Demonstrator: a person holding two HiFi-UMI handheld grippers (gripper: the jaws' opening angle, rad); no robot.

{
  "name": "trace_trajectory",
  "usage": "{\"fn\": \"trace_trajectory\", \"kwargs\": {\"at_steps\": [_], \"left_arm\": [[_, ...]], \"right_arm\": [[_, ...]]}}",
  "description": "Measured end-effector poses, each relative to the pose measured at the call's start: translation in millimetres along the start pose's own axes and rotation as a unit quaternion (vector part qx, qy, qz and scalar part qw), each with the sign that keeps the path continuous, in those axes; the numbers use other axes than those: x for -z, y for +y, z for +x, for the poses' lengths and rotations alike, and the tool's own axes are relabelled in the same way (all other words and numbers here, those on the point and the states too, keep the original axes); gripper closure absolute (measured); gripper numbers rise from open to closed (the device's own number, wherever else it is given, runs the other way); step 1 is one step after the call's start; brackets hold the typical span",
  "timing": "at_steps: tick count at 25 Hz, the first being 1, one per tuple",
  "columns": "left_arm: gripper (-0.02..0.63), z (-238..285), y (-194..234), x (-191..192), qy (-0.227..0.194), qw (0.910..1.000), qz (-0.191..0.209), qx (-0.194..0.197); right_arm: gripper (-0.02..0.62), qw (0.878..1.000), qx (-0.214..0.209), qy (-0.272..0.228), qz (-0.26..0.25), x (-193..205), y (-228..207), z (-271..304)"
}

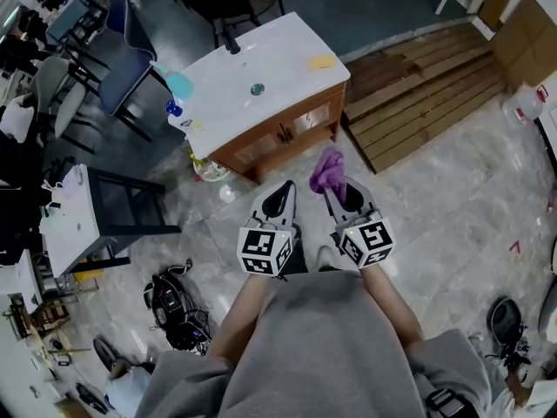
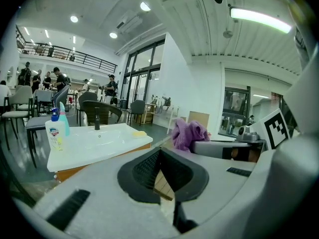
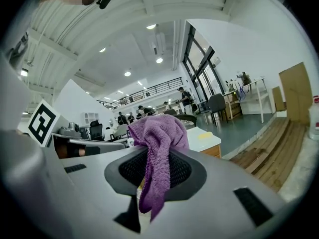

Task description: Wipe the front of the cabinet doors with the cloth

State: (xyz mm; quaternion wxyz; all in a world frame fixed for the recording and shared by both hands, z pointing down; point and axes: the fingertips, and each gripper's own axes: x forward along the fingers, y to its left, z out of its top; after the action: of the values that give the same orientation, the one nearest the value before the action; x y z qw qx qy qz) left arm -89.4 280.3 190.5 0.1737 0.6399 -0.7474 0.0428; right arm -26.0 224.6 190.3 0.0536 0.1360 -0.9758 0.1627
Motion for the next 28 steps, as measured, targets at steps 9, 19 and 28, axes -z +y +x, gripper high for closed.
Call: {"fn": "trace_trajectory", "kwargs": {"at_steps": [9, 19, 28], "left_arm": [[0.6, 64, 46, -13, 0.018, 0.9989, 0.011, 0.043], [0.598, 116, 99, -14, 0.056, 0.9924, 0.014, 0.109], [0.598, 151, 119, -8, 0.09, 0.9824, 0.014, 0.163]], "right_arm": [[0.518, 0.999, 0.044, -0.004, 0.026, -3, -35, 64], [0.518, 0.991, 0.119, -0.008, 0.058, -2, -57, 122], [0.518, 0.982, 0.173, -0.016, 0.077, -5, -71, 147]]}}
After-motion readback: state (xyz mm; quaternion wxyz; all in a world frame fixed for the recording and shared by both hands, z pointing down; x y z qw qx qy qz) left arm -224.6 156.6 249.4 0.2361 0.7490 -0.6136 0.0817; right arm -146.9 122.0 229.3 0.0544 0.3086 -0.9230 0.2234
